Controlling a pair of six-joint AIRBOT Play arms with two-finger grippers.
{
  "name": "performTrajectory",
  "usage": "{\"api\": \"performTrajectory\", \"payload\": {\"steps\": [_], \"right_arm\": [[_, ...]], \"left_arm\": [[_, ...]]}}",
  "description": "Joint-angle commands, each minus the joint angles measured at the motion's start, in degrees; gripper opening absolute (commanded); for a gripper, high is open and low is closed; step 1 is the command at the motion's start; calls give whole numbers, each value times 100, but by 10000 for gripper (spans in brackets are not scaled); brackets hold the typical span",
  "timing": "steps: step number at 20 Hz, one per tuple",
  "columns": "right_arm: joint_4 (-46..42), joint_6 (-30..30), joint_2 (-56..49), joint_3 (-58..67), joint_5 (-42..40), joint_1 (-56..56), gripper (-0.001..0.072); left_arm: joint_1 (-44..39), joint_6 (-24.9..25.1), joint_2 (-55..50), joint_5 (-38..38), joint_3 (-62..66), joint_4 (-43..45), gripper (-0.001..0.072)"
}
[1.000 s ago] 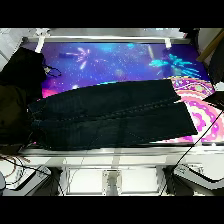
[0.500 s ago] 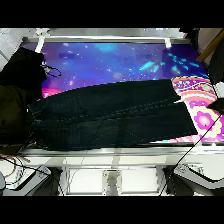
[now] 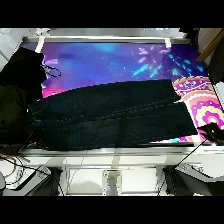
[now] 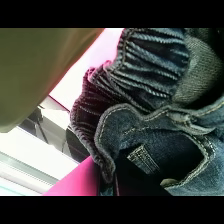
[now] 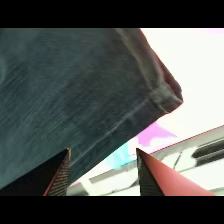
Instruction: Fold the clothes and pants, and hang the long-sleeved shirts on hangers.
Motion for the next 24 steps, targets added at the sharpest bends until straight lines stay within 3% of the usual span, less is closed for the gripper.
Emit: {"api": "performTrajectory", "payload": {"steps": [1,11,19,20,22,23,24], "right_arm": [[321,-131,-4,-662,-728,-186,447],[225,-48,-7,-1191,-1709,-184,445],[852,-229,-431,-1239,-1849,-96,445],[914,-291,-479,-1235,-1860,-20,434],[1126,-448,-481,-1220,-1956,127,256],[1296,-459,-481,-1200,-2013,190,201],[1427,-459,-481,-1156,-1998,238,199]], "left_arm": [[2,0,-4,149,4,2,26],[2,2,-4,149,4,2,26],[2,0,-4,170,4,0,26],[2,2,-4,177,7,2,26],[2,0,-4,286,7,2,26],[2,0,-4,315,7,0,26],[2,2,-4,317,7,2,26]]}}
